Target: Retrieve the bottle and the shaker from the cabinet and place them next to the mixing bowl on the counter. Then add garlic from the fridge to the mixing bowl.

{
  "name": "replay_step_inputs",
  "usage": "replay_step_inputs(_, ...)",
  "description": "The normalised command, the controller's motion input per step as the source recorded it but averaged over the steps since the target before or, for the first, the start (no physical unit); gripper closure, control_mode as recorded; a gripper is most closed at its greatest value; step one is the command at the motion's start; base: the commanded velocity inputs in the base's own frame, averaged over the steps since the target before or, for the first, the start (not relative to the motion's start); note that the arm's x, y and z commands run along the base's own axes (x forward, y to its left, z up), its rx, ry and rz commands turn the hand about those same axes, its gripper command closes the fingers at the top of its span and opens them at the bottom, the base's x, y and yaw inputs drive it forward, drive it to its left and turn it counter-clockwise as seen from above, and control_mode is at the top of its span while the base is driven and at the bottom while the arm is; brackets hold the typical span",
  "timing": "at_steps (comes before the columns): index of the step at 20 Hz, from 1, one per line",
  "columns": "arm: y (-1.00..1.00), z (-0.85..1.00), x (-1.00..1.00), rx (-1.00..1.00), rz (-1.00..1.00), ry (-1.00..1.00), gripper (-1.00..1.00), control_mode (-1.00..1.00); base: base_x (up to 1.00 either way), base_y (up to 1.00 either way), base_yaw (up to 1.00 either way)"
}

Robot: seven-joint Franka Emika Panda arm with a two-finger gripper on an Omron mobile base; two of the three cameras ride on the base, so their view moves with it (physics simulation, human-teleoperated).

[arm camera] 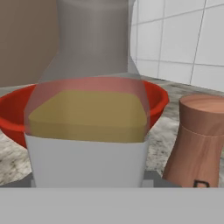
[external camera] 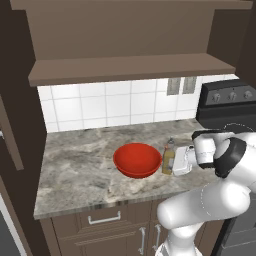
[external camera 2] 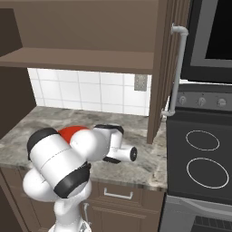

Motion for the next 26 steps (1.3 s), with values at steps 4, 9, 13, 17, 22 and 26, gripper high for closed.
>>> replay_step_inputs(4, 0.0, -0.19, 0.0, 0.0, 0.0, 0.0, 1.0, -1.0, 0.0, 0.0, 0.0)
replay_step_inputs(9, 0.0, 0.0, 0.0, 0.0, 0.0, 0.0, 1.0, -1.0, 0.0, 0.0, 0.0)
replay_step_inputs(13, 0.0, 0.0, 0.0, 0.0, 0.0, 0.0, 1.0, -1.0, 0.0, 0.0, 0.0)
replay_step_inputs(17, 0.0, 0.0, 0.0, 0.0, 0.0, 0.0, -1.0, -1.0, 0.0, 0.0, 0.0)
replay_step_inputs(22, 0.0, 0.0, 0.0, 0.0, 0.0, 0.0, -1.0, -1.0, 0.0, 0.0, 0.0)
replay_step_inputs(26, 0.0, 0.0, 0.0, 0.0, 0.0, 0.0, -1.0, -1.0, 0.0, 0.0, 0.0)
